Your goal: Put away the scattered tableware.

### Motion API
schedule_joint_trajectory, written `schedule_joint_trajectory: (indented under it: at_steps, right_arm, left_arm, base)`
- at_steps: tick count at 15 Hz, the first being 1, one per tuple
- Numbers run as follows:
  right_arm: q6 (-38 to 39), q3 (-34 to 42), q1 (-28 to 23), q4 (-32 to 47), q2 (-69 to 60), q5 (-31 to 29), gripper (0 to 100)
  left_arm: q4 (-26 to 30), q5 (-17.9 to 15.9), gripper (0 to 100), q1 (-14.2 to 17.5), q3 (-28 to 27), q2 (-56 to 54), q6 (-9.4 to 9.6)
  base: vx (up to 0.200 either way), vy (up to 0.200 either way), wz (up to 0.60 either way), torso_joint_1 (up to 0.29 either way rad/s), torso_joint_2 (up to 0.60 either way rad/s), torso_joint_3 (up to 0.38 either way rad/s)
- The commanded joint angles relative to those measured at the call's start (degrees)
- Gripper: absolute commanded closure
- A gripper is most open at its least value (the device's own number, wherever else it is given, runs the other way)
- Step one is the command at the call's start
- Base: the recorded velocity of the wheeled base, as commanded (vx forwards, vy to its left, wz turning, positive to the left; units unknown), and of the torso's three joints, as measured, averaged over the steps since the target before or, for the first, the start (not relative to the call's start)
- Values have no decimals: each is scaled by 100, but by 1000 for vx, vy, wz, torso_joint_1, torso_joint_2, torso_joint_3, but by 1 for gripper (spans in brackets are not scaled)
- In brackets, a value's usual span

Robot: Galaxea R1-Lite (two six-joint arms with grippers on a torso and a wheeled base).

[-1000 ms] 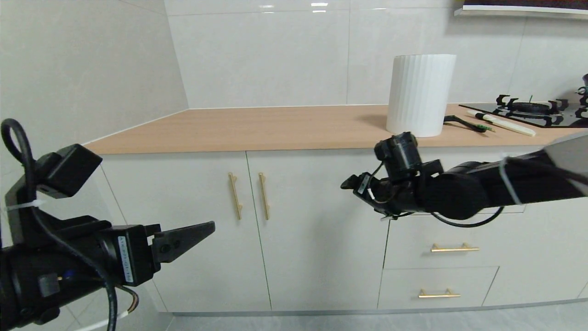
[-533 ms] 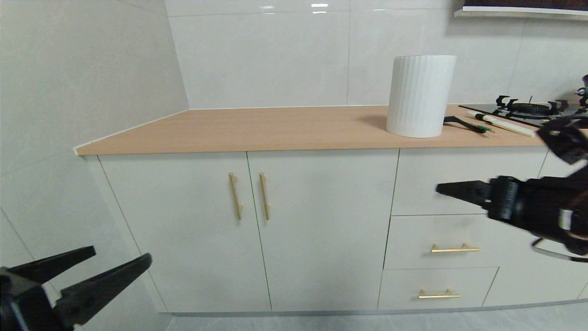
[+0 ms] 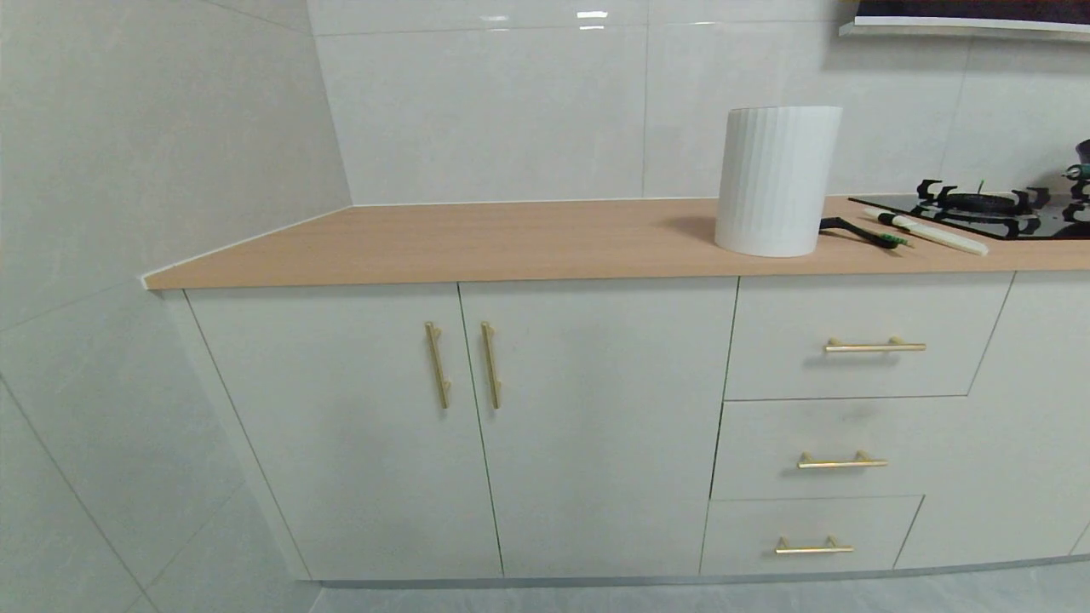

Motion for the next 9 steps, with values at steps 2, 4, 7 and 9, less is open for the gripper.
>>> schedule_joint_trajectory:
  at_steps: [2, 4, 7, 9]
  right_arm:
    - [-445, 568, -788, 442, -1110, -884, 0]
    - [-664, 981, -1412, 547, -1549, -770, 0]
    - [-796, 1842, -1377, 248, -1664, -858, 0]
    - [-778, 2563, -1377, -604, -1664, -322, 0]
  left_arm:
    - [34, 208, 0, 796, 474, -837, 255]
    - [17, 199, 0, 1333, 799, -960, 317]
    - [-62, 58, 0, 1587, 1494, -1391, 624]
    - [-379, -3, 0, 1587, 1924, -1391, 651]
  base:
    - [0, 0, 0, 0, 0, 0]
    - [0, 0, 0, 0, 0, 0]
    - [0, 0, 0, 0, 0, 0]
    - [0, 0, 0, 0, 0, 0]
